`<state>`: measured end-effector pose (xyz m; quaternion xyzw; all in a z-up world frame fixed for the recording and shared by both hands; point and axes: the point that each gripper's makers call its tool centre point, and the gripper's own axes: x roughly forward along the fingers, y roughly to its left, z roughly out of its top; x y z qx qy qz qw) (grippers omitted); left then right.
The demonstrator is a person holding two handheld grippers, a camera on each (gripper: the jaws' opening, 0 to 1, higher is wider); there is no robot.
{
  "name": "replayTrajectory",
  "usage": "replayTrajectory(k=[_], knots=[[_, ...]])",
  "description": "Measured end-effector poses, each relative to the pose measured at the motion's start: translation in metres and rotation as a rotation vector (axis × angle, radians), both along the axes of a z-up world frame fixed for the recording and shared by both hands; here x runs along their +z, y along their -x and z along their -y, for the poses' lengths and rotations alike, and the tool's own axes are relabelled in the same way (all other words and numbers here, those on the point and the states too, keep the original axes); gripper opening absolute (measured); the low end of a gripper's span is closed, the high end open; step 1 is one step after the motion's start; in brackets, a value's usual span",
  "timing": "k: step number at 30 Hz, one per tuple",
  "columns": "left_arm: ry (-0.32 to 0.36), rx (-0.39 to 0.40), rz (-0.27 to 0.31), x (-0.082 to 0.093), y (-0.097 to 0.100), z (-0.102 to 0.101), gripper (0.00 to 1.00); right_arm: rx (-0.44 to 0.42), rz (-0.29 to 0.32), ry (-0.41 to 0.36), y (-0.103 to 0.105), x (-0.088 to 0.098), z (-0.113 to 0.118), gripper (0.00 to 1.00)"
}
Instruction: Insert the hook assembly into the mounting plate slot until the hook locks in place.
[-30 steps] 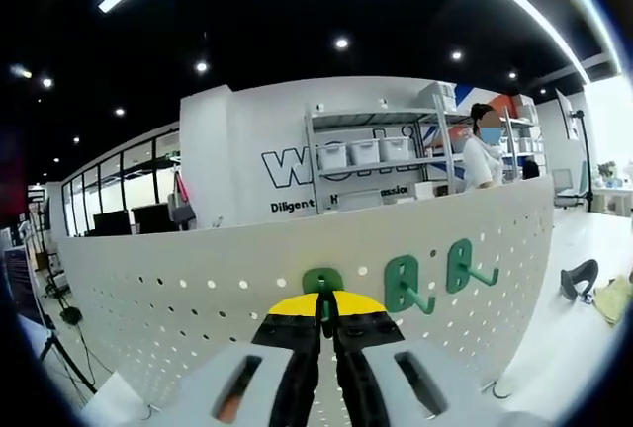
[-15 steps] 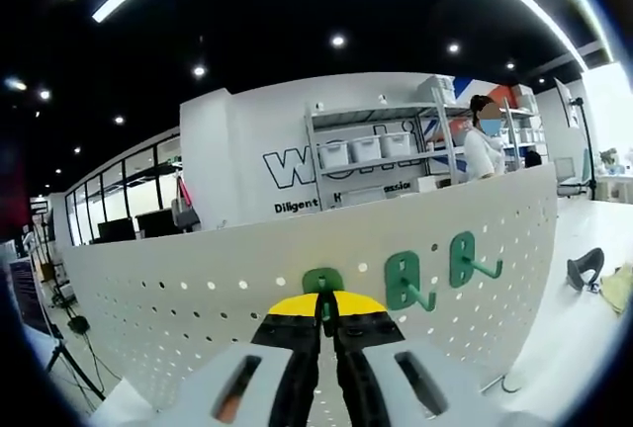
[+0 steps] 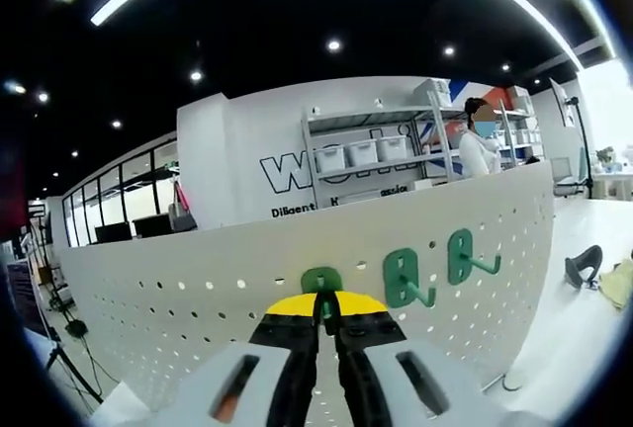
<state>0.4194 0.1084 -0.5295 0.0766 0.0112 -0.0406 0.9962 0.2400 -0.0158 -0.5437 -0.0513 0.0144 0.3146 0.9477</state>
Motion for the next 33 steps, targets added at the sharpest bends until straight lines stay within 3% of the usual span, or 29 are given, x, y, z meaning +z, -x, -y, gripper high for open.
replayTrajectory(k=[33], knots=[[0.072,-0.054,0.011,0.006,0.018,-0.001,0.23,-0.001,0.023,0.023,0.01,0.012,-0.01,0.97]])
